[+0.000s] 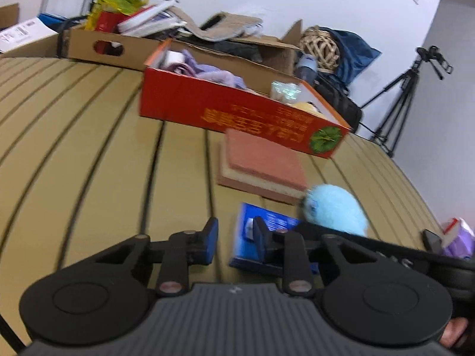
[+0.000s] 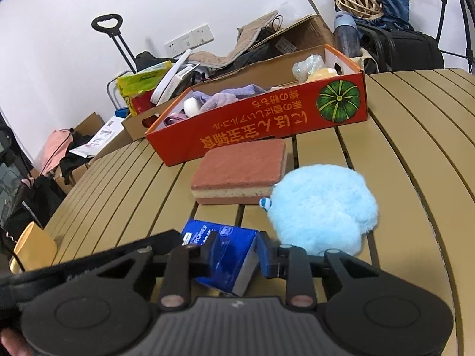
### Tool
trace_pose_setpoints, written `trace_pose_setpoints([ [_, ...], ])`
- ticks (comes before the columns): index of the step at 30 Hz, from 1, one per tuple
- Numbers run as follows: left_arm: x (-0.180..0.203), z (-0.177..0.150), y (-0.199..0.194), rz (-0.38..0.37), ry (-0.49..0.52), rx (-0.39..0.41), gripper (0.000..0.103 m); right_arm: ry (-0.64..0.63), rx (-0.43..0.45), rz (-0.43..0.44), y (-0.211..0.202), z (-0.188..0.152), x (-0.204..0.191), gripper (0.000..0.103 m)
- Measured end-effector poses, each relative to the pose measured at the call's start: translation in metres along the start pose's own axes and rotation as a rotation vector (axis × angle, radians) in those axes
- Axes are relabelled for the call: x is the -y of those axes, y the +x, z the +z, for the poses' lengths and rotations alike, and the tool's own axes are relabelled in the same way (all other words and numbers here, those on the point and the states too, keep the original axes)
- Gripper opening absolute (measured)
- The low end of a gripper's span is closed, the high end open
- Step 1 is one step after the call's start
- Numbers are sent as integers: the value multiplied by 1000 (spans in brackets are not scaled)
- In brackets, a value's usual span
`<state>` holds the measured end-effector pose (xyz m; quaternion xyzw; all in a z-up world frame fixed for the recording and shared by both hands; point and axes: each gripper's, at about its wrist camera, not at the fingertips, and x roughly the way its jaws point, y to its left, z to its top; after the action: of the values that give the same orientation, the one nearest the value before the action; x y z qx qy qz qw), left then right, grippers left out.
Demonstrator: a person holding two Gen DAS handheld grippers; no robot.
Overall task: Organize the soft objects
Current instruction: 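Grasp the blue packet with both tools and lift it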
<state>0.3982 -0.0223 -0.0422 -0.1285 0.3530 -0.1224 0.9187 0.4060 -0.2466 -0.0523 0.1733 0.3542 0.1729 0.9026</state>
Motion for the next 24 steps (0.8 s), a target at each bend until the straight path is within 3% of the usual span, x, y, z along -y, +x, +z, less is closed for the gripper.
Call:
trace_pose_setpoints([
  [4, 10, -4, 1, 11, 46, 9, 25, 14, -2, 1, 2, 0, 2, 23],
  [7, 7, -3, 1, 5, 16, 2, 27, 10, 0, -1, 1, -1, 2, 23],
  [9, 5, -2, 1, 36, 15, 18, 41, 17, 1, 0, 0, -1, 4, 23],
  [11, 1, 0, 1, 78, 3, 31, 43, 31, 2, 1, 0, -1, 7, 25],
  [14, -7, 3, 3, 74, -32, 18, 46, 62, 4, 4, -2, 0, 9, 25],
  [17, -11, 3, 4, 56, -58, 6, 45, 99, -12, 23, -1, 1, 13, 25],
  [20, -12, 3, 2, 20, -78, -11, 35, 146, -37, 65, 4, -1, 16, 27],
  [24, -11, 1, 0, -21, -91, -30, 30, 144, -37, 68, 5, -1, 14, 24],
])
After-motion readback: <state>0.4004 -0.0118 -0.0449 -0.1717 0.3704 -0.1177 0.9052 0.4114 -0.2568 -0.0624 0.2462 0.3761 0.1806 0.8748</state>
